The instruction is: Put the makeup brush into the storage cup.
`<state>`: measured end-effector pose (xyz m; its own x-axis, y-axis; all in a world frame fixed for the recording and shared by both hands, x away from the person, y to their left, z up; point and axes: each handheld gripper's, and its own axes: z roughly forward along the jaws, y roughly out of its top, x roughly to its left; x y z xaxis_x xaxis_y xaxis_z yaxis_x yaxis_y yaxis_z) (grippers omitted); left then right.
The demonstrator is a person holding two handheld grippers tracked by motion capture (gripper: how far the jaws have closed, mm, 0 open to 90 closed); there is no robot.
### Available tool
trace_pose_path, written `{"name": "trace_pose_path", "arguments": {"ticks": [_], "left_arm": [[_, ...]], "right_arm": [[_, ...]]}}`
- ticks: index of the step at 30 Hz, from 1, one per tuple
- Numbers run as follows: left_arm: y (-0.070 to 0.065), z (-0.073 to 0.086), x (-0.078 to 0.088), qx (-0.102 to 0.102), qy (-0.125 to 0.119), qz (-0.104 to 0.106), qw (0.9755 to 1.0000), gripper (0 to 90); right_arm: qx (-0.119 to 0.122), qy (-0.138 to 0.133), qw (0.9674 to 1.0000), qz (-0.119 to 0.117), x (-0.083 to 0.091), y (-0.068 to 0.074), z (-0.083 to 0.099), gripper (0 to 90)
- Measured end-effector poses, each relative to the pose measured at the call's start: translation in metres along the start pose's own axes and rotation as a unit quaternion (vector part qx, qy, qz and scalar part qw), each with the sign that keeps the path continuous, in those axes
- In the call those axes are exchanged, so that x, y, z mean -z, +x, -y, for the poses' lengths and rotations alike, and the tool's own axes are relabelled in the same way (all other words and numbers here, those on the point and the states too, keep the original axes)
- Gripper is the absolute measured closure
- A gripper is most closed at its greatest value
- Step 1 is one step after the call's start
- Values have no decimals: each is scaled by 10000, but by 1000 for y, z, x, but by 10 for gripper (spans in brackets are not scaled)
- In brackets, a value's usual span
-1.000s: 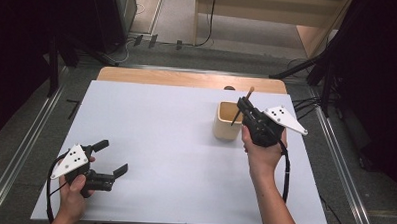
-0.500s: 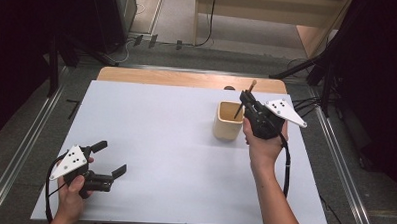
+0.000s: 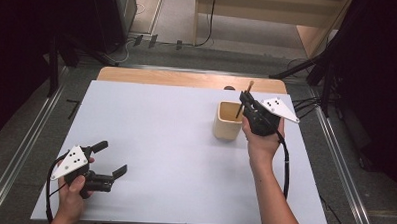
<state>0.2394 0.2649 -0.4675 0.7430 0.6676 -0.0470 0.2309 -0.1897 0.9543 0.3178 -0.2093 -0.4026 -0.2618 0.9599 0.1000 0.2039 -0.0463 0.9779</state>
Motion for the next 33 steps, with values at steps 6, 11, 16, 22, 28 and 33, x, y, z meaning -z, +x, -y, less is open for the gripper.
{"name": "trace_pose_path", "arguments": {"ticks": [6,11,16,22,28,33], "left_arm": [[0,0,0,-22,2,0,10000,0],[-1,0,0,-44,19,2,10000,0],[-1,0,-1,-35,18,3,10000,0],[-3,1,-2,-28,21,25,10000,0],[-3,1,-2,-44,20,34,10000,0],[-3,1,-2,-42,19,30,10000,0]], "right_arm": [[2,31,10000,44,-5,-2,8,842],[-88,178,9997,131,-10,-8,19,842],[-33,309,9994,148,-14,-9,28,842],[-97,416,9989,175,-16,-12,37,842],[69,610,9981,103,-19,-8,43,841],[79,721,9974,44,-21,-4,48,839]]}}
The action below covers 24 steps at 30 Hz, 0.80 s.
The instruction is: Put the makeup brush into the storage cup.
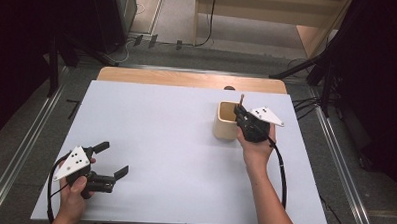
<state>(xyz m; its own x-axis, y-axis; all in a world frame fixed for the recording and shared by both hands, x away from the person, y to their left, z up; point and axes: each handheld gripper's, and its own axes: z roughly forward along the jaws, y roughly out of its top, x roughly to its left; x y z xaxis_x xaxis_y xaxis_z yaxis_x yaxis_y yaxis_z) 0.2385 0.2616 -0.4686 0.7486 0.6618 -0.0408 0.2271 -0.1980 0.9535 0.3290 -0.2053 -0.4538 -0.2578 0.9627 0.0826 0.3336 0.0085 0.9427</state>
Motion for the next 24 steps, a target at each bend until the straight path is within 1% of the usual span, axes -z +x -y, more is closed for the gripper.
{"name": "trace_pose_path", "arguments": {"ticks": [2,3,5,6,7,8,9,12,13,15,16,18,21,24], "left_arm": [[0,0,0,9,-9,-3,10000,0],[0,0,0,9,-13,-7,10000,0],[0,0,1,10,-13,-11,10000,0],[0,0,1,6,-12,-14,10000,0],[0,0,1,4,-11,-10,10000,0],[0,0,1,2,-14,-8,10000,0],[0,0,1,-1,-17,-7,10000,0],[0,0,1,-4,-20,-10,10000,0],[0,0,1,-5,-18,-9,10000,0],[0,-1,1,-5,-20,-4,10000,0],[-1,-1,1,-6,-17,-4,10000,0],[-1,-1,1,-19,-27,1,10000,0],[-2,-1,1,-14,-32,1,10000,0],[-2,-1,1,12,-70,9,10000,0]], "right_arm": [[-34,30,10000,-75,0,0,1,830],[-45,53,9999,-77,1,0,2,792],[-77,-16,9999,-125,3,-1,1,653],[-118,-24,9998,-137,5,-2,1,600],[-115,-74,9998,-163,8,-2,0,547],[-115,-128,9997,-149,11,-3,-1,487],[-66,-195,9997,-115,14,-3,-2,417],[-136,-251,9995,-108,24,-5,-4,158],[-145,-243,9995,-109,27,-7,-4,104],[-123,-250,9994,-192,34,-10,-2,16],[-124,-255,9993,-256,36,-11,-1,0],[-117,-287,9988,-370,42,-14,2,0],[-24,-279,9989,-367,50,-17,6,0],[-11,-260,9987,-439,56,-18,11,0]]}}
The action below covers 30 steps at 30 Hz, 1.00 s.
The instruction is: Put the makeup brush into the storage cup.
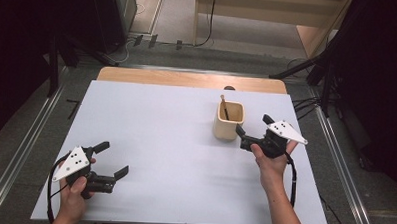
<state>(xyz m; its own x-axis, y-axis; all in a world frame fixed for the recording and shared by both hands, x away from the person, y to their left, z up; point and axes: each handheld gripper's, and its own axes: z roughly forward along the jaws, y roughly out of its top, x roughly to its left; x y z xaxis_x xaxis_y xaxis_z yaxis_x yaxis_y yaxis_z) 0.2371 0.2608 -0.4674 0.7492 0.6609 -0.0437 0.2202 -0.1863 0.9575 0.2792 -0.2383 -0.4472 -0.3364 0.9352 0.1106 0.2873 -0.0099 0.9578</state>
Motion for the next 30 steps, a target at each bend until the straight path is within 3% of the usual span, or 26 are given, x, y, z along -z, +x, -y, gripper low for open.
{"name": "trace_pose_path", "arguments": {"ticks": [14,30], "left_arm": [[-1,-1,1,-26,-30,-38,10000,0],[-2,-2,2,-44,-38,-64,10000,0]], "right_arm": [[48,150,9998,-123,26,-2,26,0],[10,214,9997,-123,57,-13,39,0]]}}
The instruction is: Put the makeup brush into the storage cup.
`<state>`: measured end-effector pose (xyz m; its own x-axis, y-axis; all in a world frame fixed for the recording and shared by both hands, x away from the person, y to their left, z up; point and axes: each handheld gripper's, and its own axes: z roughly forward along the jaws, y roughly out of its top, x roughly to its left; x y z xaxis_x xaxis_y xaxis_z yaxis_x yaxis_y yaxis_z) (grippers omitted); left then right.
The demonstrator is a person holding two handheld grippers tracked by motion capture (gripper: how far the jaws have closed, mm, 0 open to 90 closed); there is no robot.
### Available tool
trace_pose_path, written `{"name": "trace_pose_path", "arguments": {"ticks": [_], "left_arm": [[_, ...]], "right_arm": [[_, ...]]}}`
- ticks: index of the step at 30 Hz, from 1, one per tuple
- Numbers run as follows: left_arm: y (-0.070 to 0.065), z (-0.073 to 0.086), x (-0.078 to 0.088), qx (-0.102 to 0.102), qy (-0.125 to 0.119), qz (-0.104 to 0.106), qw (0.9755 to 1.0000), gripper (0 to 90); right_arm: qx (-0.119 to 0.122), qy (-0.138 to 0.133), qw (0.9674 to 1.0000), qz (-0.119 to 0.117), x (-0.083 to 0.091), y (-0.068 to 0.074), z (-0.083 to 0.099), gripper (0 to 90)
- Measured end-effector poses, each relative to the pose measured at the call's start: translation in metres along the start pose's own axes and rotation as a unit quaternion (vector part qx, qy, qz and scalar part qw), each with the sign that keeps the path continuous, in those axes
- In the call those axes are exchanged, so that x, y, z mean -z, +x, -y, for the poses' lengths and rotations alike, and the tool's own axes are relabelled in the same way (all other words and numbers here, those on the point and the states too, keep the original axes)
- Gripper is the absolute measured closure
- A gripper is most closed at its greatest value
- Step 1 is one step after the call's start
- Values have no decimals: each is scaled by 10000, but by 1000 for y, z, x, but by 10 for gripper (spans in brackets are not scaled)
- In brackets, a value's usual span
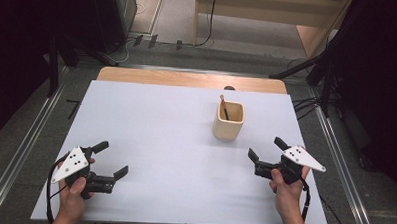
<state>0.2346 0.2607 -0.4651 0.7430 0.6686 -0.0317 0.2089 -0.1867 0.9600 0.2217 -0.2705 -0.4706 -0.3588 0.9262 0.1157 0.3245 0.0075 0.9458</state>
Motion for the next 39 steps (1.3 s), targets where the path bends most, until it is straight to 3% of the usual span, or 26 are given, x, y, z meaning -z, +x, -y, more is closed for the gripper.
{"name": "trace_pose_path", "arguments": {"ticks": [19,24,33,39], "left_arm": [[-1,0,1,-20,-19,-22,10000,0],[-1,-1,1,-12,-30,-30,10000,0],[-2,-1,1,-59,-24,-4,10000,0],[-2,-2,1,-51,-39,-39,10000,0]], "right_arm": [[58,185,9998,79,31,-14,20,0],[-23,159,9998,99,39,-17,24,0],[-41,104,9999,87,39,-13,22,0],[68,112,9999,40,40,-11,22,0]]}}
